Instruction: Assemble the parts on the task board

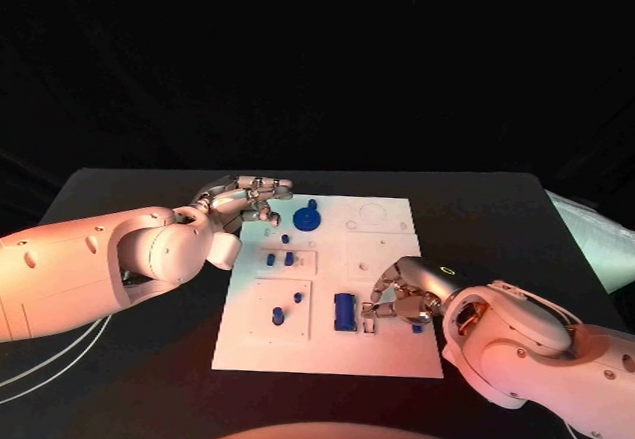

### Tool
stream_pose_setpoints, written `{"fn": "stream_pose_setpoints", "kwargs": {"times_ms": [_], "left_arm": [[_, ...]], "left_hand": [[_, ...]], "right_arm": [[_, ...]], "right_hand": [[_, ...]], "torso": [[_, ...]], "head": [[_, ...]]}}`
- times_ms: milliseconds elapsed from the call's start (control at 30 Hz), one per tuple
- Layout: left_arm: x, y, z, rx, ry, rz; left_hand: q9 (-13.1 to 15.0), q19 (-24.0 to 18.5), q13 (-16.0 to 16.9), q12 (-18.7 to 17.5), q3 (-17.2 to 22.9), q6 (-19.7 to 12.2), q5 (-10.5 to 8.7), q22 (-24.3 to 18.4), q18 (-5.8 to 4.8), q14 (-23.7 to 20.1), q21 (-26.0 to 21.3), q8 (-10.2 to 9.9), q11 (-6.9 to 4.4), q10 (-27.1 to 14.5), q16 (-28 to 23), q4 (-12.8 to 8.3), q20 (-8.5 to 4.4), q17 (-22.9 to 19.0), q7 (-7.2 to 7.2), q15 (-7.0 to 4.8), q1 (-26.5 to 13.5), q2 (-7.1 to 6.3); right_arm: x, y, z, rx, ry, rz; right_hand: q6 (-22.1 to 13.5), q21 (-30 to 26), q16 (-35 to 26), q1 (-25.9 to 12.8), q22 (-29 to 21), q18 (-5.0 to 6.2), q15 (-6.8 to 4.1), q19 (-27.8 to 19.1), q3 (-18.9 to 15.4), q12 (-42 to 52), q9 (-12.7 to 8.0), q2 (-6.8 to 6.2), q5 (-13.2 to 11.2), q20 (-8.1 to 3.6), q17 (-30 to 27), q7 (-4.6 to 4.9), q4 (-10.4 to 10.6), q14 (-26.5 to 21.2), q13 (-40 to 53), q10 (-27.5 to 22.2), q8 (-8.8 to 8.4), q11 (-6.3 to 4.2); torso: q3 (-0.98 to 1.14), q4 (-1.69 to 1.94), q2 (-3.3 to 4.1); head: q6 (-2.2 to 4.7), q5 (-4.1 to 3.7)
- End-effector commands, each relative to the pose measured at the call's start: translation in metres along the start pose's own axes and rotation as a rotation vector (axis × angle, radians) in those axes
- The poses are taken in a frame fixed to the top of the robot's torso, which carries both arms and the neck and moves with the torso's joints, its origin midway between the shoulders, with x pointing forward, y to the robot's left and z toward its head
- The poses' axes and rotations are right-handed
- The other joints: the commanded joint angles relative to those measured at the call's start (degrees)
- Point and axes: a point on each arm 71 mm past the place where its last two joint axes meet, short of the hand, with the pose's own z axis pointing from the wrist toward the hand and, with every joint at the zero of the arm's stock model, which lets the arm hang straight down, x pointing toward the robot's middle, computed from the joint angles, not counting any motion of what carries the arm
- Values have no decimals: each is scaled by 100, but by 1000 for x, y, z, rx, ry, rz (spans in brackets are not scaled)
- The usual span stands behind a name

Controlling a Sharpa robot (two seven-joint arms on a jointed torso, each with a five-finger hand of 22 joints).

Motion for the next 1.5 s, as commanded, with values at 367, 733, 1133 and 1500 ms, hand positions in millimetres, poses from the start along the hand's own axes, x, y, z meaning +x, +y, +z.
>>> {"fn": "stream_pose_setpoints", "kwargs": {"times_ms": [367,733,1133,1500], "left_arm": [[2,-1,-1,9,22,1],[3,-1,0,10,26,1],[2,1,0,7,27,6],[2,3,-1,4,27,6]], "left_hand": [[-8,-24,-8,36,-30,-38,24,-5,106,-42,-35,19,1,-50,17,0,11,-6,8,-15,13,54],[-8,-24,-8,43,-35,-43,23,-7,106,-44,-38,21,3,-56,20,-2,13,-11,10,-14,10,53],[-8,-24,-8,43,-35,-43,23,-7,106,-44,-38,21,3,-56,20,-2,13,-11,10,-14,10,53],[-8,-24,-8,43,-35,-43,23,-7,106,-44,-38,21,3,-56,20,-2,13,-11,10,-14,10,53]], "right_arm": [[-28,-51,-25,133,-44,-49],[-21,-61,-27,172,-3,-145],[-9,-57,-18,158,25,-196],[-2,-51,-11,134,47,-293]], "right_hand": [[238,-66,-94,65,708,-47,94,84,27,-630,-307,119,100,117,629,11,-21,410,-455,-25,-214,-212],[415,-82,-121,-243,692,-42,76,74,-130,-823,-440,29,144,96,604,-15,237,406,-606,-34,-276,-231],[468,-93,-132,-204,678,-39,66,66,-131,-812,-466,-1,194,90,592,-34,246,404,-604,-20,-280,-246],[541,-89,-129,157,691,-42,38,74,4,-785,-530,35,165,64,604,-63,83,408,-593,1,-305,-277]], "torso": [[3,-35,-10],[10,-45,-12],[7,-40,-13],[4,-33,-11]], "head": [[40,-104],[58,-161],[37,-132],[5,-113]]}}
